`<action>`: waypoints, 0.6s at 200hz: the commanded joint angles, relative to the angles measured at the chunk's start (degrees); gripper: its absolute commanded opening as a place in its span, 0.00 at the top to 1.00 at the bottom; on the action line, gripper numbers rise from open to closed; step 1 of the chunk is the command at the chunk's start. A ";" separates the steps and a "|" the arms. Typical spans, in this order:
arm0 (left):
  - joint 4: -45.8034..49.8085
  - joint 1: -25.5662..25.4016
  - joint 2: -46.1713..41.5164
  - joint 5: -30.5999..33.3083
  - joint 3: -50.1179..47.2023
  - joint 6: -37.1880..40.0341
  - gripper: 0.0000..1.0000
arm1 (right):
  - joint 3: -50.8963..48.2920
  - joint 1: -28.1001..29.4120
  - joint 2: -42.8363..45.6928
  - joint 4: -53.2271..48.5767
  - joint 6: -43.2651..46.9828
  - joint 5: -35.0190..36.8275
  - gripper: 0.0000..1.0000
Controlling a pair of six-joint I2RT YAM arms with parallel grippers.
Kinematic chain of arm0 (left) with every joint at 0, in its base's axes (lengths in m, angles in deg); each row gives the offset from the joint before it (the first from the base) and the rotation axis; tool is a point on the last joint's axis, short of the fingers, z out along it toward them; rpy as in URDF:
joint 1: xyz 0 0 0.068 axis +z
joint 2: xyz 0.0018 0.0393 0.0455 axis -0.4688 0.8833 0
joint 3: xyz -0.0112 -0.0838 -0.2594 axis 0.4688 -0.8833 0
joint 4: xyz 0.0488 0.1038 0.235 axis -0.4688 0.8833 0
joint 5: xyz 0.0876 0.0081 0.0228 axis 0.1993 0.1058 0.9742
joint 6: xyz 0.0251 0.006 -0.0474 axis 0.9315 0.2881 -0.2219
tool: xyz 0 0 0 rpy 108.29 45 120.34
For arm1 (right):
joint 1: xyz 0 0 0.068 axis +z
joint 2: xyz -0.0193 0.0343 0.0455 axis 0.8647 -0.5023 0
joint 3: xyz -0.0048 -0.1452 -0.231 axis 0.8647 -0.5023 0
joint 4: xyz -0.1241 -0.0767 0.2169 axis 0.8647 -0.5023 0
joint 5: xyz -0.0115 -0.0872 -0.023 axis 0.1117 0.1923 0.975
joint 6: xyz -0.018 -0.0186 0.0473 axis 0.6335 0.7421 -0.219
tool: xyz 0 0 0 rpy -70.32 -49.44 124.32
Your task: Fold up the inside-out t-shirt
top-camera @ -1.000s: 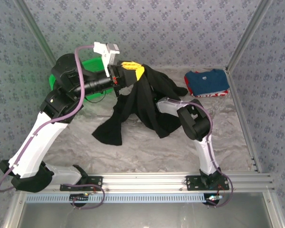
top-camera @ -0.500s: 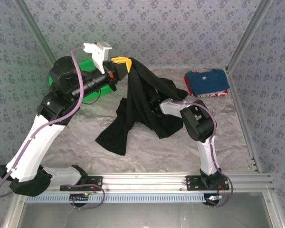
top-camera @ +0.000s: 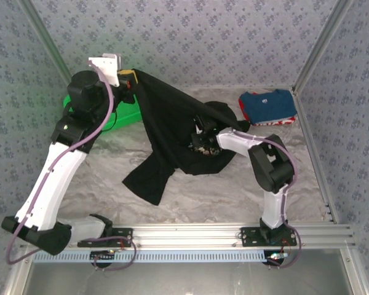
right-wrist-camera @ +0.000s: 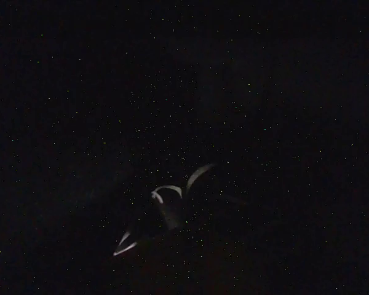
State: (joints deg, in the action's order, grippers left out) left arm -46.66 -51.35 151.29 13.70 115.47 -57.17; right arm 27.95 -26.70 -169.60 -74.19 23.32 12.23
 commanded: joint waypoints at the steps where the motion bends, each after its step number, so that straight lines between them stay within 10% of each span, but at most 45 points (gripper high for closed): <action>1: 0.23 3.85 4.85 5.57 -0.29 -1.20 1.00 | 1.14 1.16 6.53 -1.13 3.15 -6.26 1.00; 62: 4.77 6.96 20.62 5.18 6.02 -0.44 1.00 | 5.27 4.59 11.52 -0.41 3.50 -18.30 1.00; 120: 5.82 9.45 25.98 -3.46 17.12 -5.39 1.00 | 9.33 7.33 2.64 -8.33 5.42 -8.38 1.00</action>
State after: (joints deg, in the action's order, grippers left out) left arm -40.63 -43.70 177.43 13.52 124.48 -59.53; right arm 35.17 -20.25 -163.39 -78.28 26.41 -0.66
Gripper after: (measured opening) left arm 0.042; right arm 0.066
